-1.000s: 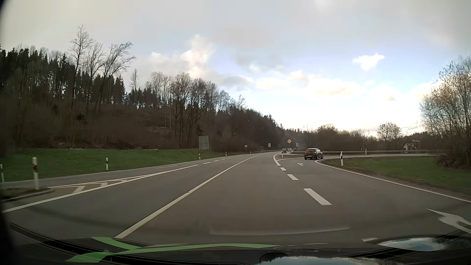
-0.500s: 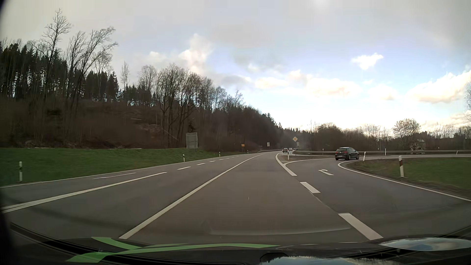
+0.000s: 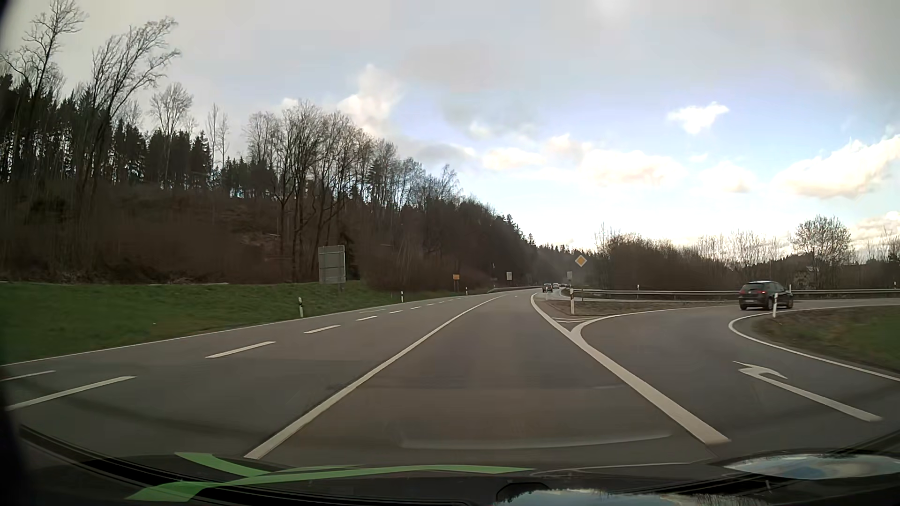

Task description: Follow the waypoints while adhering to traffic rules and regulations

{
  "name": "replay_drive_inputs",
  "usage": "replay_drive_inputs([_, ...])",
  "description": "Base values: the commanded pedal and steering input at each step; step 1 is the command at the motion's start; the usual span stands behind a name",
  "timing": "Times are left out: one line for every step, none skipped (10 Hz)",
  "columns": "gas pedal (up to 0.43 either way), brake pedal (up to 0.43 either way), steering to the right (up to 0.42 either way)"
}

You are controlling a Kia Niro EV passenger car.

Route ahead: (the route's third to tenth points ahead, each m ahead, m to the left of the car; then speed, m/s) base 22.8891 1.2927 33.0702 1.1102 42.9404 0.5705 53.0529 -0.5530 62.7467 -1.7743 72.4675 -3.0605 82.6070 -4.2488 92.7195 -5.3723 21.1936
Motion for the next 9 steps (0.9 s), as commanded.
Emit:
replay_drive_inputs([0.240, 0.000, 0.005])
replay_drive_inputs([0.240, 0.000, 0.006])
replay_drive_inputs([0.240, 0.000, 0.007])
replay_drive_inputs([0.220, 0.000, 0.008])
replay_drive_inputs([0.220, 0.000, 0.009])
replay_drive_inputs([0.209, 0.000, 0.009])
replay_drive_inputs([0.209, 0.000, 0.008])
replay_drive_inputs([0.209, 0.000, 0.009])
replay_drive_inputs([0.209, 0.000, 0.009])
